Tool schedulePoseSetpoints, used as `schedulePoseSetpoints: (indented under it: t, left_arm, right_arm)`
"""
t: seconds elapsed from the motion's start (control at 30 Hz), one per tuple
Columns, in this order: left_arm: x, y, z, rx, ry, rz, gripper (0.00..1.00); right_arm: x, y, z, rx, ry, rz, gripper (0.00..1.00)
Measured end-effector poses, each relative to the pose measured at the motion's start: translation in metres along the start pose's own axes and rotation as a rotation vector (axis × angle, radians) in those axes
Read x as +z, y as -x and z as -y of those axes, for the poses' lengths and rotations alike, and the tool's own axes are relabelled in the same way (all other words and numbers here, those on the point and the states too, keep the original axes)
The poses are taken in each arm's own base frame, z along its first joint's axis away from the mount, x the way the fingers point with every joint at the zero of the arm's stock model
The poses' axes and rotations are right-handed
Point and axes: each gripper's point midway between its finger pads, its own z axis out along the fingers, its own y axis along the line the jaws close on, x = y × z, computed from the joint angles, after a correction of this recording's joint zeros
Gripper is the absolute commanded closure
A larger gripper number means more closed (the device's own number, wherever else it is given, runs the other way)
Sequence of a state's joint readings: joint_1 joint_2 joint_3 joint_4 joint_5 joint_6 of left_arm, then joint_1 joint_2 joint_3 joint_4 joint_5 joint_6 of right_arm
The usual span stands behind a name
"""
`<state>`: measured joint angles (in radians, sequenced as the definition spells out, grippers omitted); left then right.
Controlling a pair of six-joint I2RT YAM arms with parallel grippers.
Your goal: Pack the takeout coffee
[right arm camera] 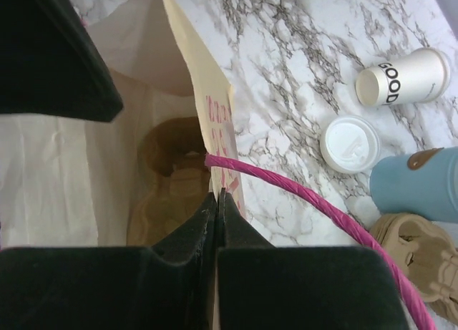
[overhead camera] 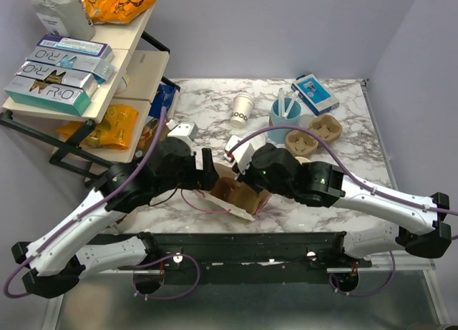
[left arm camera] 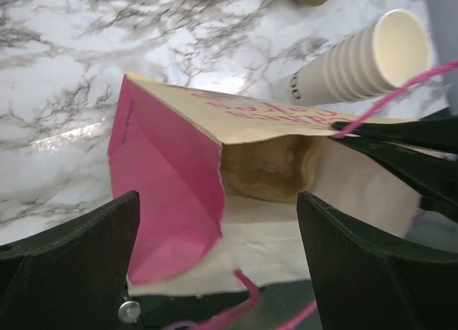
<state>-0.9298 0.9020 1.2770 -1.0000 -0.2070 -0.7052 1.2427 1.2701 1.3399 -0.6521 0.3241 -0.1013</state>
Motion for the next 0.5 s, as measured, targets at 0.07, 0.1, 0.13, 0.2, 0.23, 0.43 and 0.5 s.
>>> schedulePoseSetpoints:
  t: [0.07, 0.1, 0.13, 0.2, 0.23, 0.43, 0.5]
  left_arm:
    - [0.013, -0.007, -0.008, 0.017, 0.062, -0.04, 0.1]
    - [0.018, -0.01, -0.011, 0.023, 0.087, -0.056, 0.12]
    - [0.025, -0.013, -0.014, 0.031, 0.118, -0.075, 0.13]
    - [0.031, -0.014, -0.017, 0.04, 0.146, -0.085, 0.19]
    - [0.033, -0.014, -0.019, 0.041, 0.158, -0.085, 0.22]
    - [0.036, -0.006, -0.032, 0.012, 0.262, -0.049, 0.6]
    - [0.038, -0.006, -0.035, -0.003, 0.283, -0.044, 0.79]
  right_arm:
    - [-0.002, 0.005, 0.003, 0.014, -0.007, 0.012, 0.48]
    - [-0.002, 0.007, 0.005, 0.027, -0.01, 0.018, 0.41]
    - [-0.003, 0.01, 0.007, 0.038, -0.019, 0.022, 0.34]
    - [-0.006, 0.016, 0.013, 0.062, -0.043, 0.037, 0.17]
    - [-0.008, 0.021, 0.016, 0.077, -0.056, 0.048, 0.13]
    - [-0.026, 0.052, 0.035, 0.199, -0.134, 0.13, 0.0]
    - [-0.034, 0.054, 0.041, 0.251, -0.161, 0.149, 0.0]
